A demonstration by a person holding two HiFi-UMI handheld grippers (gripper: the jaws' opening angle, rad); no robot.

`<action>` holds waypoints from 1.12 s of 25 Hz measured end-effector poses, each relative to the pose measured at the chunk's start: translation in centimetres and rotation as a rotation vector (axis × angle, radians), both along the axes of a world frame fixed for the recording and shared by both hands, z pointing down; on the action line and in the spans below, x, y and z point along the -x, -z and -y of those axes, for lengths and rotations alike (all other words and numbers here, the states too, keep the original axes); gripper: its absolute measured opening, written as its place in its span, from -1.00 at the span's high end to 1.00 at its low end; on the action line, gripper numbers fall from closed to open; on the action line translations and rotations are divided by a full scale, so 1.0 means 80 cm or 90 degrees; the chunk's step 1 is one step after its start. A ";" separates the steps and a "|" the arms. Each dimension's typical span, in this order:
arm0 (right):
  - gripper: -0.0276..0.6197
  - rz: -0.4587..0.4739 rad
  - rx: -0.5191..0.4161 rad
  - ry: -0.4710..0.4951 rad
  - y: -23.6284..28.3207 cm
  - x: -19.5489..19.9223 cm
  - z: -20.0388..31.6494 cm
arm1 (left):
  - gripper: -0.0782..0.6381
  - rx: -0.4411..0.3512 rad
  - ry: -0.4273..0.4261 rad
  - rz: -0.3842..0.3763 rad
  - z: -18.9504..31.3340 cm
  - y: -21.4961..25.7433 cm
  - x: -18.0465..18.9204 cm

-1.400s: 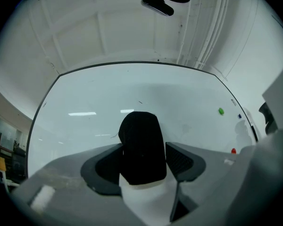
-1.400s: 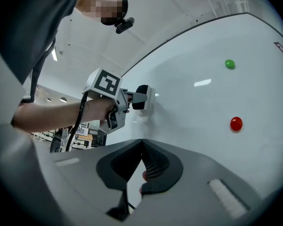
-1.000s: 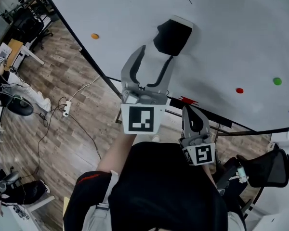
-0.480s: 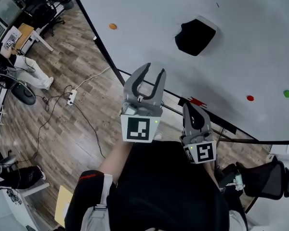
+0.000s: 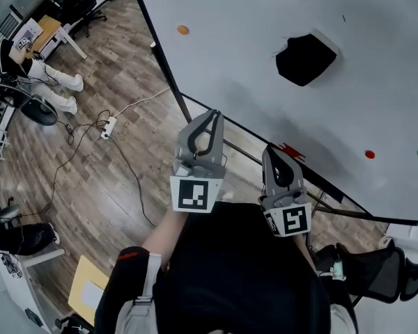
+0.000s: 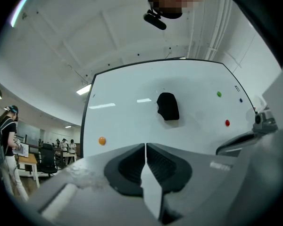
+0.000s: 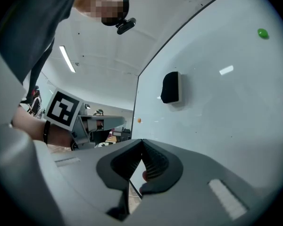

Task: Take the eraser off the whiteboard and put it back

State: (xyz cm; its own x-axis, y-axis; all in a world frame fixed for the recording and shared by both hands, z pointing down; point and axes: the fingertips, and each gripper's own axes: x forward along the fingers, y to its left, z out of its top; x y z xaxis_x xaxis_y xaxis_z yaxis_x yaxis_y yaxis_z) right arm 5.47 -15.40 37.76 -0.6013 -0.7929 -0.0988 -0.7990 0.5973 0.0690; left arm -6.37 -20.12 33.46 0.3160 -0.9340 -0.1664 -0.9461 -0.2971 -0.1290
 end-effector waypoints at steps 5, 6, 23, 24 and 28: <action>0.91 0.004 -0.005 0.015 0.005 0.011 0.003 | 0.77 0.012 0.016 0.008 -0.012 -0.015 0.017; 0.91 0.005 -0.004 0.017 0.006 0.012 0.003 | 0.77 0.011 0.019 0.011 -0.014 -0.017 0.019; 0.91 0.014 0.013 0.097 0.002 0.090 0.009 | 0.77 -0.001 0.026 0.016 -0.058 -0.052 0.073; 0.91 0.015 0.014 0.099 0.002 0.094 0.008 | 0.77 -0.001 0.027 0.014 -0.060 -0.054 0.075; 0.91 0.016 0.022 0.100 -0.003 0.103 0.008 | 0.77 0.003 0.021 0.025 -0.063 -0.063 0.078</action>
